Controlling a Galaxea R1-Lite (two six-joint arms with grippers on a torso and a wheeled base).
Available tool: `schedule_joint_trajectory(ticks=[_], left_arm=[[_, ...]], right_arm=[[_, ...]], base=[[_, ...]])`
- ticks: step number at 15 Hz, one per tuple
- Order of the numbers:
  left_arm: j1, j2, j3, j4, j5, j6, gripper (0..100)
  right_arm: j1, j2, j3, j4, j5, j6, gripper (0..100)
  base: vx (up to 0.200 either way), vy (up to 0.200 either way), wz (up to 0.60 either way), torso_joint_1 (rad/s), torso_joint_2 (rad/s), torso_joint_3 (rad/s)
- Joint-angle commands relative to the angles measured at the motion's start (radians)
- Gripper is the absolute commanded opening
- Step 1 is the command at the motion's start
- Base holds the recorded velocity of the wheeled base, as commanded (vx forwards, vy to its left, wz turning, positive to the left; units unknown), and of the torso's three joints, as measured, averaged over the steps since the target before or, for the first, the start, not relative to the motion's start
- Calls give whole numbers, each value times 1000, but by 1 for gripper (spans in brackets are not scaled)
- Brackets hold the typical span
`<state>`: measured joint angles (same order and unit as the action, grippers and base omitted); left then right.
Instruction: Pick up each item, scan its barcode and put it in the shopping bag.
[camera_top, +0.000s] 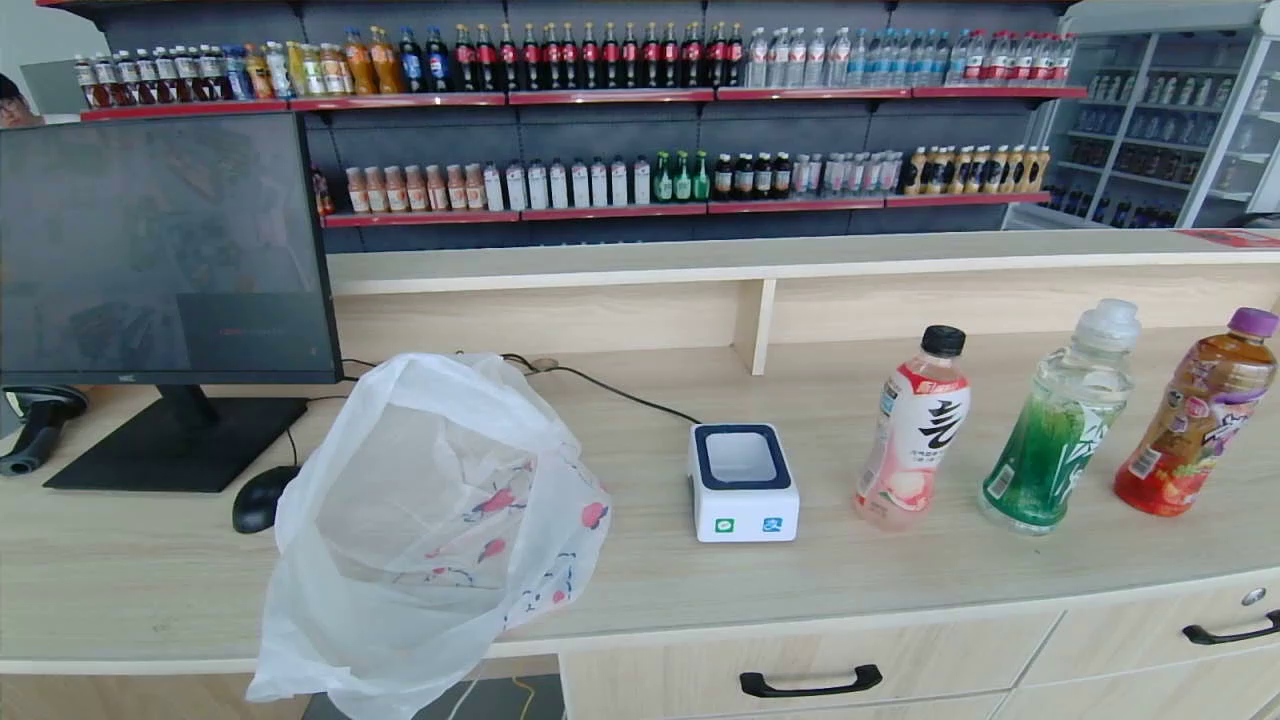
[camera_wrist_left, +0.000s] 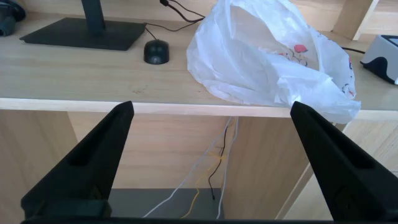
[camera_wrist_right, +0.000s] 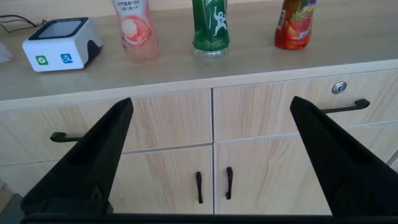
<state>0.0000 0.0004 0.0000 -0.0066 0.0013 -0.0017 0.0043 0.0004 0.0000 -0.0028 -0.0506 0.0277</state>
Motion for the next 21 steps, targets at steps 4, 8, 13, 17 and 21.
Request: schedule_joint_trajectory(ticks=[4, 8, 13, 17, 21], left_arm=[[0, 0, 0, -1, 0, 0, 100], [0, 0, 0, -1, 0, 0, 100], [0, 0, 0, -1, 0, -1, 100], [0, 0, 0, -1, 0, 0, 100], [0, 0, 0, -1, 0, 0, 100]], right_arm=[[0, 0, 0, -13, 2, 0, 100], [0, 12, -101, -68, 87, -15, 100], [0, 188, -218, -92, 89, -34, 100], [54, 411, -233, -350, 89, -51, 100], [62, 635, -250, -583, 89, -57, 100]], base=[[0, 0, 0, 0, 0, 0], [0, 0, 0, 0, 0, 0], [0, 0, 0, 0, 0, 0], [0, 0, 0, 0, 0, 0], [0, 0, 0, 0, 0, 0]])
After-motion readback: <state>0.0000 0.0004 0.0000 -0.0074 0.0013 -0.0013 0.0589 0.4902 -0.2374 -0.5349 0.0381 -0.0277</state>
